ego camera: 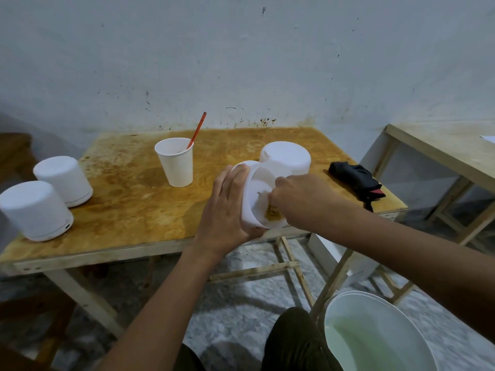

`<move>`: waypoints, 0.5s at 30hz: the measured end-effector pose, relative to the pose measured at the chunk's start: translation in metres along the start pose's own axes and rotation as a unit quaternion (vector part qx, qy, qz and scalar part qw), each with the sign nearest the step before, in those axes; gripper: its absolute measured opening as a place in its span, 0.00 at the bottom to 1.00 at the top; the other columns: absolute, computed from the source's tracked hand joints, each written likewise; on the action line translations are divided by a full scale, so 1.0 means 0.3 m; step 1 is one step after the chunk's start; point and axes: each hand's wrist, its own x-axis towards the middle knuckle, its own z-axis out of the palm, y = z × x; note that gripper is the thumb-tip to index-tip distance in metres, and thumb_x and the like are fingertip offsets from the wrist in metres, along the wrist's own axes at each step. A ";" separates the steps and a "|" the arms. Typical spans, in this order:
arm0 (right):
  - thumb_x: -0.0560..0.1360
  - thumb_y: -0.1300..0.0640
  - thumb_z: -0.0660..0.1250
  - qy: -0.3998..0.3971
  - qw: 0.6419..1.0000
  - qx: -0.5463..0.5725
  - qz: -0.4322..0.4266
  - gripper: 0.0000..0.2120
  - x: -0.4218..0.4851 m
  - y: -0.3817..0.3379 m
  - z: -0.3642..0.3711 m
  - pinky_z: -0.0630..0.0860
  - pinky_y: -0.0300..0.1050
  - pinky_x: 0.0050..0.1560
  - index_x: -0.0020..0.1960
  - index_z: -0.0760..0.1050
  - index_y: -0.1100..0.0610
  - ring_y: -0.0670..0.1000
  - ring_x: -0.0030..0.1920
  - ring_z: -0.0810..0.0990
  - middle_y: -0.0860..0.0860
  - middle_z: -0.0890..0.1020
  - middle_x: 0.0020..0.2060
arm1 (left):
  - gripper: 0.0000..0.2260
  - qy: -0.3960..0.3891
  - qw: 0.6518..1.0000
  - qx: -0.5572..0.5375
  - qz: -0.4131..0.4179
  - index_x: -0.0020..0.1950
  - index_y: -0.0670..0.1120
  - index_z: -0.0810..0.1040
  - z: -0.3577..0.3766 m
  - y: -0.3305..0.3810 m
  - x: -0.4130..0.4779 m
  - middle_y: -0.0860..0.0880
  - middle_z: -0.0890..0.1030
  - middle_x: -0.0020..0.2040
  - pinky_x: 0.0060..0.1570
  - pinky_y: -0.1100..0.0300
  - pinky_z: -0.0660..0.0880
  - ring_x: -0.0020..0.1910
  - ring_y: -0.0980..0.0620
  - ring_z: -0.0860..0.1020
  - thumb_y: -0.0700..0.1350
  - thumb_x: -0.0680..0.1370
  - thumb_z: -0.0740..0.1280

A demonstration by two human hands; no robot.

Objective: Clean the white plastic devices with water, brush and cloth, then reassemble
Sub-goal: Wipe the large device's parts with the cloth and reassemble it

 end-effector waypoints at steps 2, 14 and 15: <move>0.77 0.60 0.64 -0.033 0.998 0.047 -0.015 0.07 0.000 -0.010 -0.014 0.63 0.41 0.29 0.54 0.74 0.54 0.48 0.34 0.71 0.49 0.72 0.38 | 0.51 -0.001 1.000 0.004 0.003 0.76 0.45 0.55 -0.002 0.002 0.001 0.49 0.59 0.74 0.64 0.51 0.63 0.74 0.43 0.57 0.61 0.62 0.77; 0.75 0.65 0.64 -0.036 0.566 0.799 0.199 0.08 0.021 -0.065 -0.005 0.72 0.37 0.28 0.38 0.78 0.60 0.46 0.31 0.77 0.54 0.79 0.32 | 0.47 0.016 0.999 -0.047 0.001 0.76 0.43 0.56 -0.006 0.001 -0.012 0.50 0.59 0.74 0.66 0.52 0.64 0.76 0.44 0.57 0.63 0.66 0.71; 0.75 0.66 0.65 -0.026 0.481 0.847 0.224 0.06 0.026 -0.075 -0.011 0.72 0.37 0.27 0.42 0.79 0.61 0.47 0.31 0.78 0.55 0.80 0.33 | 0.46 0.022 0.998 -0.052 -0.002 0.76 0.43 0.57 -0.007 0.004 -0.014 0.51 0.59 0.74 0.66 0.52 0.65 0.76 0.44 0.57 0.62 0.66 0.71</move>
